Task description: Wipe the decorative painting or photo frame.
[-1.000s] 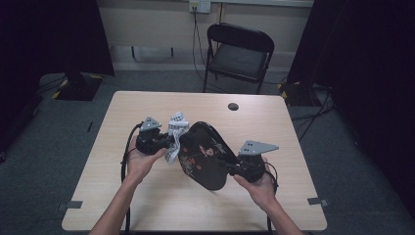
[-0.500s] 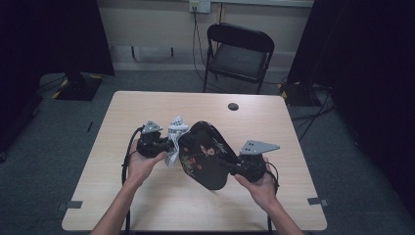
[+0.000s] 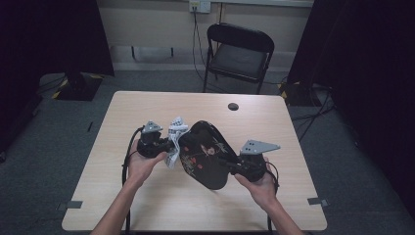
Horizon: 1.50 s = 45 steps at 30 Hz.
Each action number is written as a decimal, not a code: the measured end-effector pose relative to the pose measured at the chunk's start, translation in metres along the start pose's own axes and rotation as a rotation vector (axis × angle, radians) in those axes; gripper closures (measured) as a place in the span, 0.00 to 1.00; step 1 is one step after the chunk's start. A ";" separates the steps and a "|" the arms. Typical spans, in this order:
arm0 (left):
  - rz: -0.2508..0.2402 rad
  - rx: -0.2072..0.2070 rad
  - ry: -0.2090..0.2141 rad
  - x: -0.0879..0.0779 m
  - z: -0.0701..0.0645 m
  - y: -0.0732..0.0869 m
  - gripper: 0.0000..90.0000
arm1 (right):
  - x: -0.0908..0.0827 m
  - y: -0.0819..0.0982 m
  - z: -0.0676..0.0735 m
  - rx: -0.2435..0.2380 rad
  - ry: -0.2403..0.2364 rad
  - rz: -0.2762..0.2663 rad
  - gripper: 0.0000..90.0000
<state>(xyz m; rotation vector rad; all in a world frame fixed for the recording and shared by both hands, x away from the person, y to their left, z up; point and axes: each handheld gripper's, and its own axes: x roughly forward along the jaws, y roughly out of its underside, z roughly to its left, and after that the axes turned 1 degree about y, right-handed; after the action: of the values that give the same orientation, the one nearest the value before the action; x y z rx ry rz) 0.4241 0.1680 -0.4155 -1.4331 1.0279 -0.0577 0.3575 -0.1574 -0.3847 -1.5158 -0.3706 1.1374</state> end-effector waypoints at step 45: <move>0.251 0.044 0.018 0.032 -0.005 0.020 0.86 | -0.002 0.001 -0.004 0.006 0.022 -0.007 0.89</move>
<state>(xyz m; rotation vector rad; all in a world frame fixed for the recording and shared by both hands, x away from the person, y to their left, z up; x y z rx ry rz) 0.4294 0.1489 -0.4486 -1.2562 1.2073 0.0883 0.3594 -0.1612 -0.3847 -1.5199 -0.3566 1.1147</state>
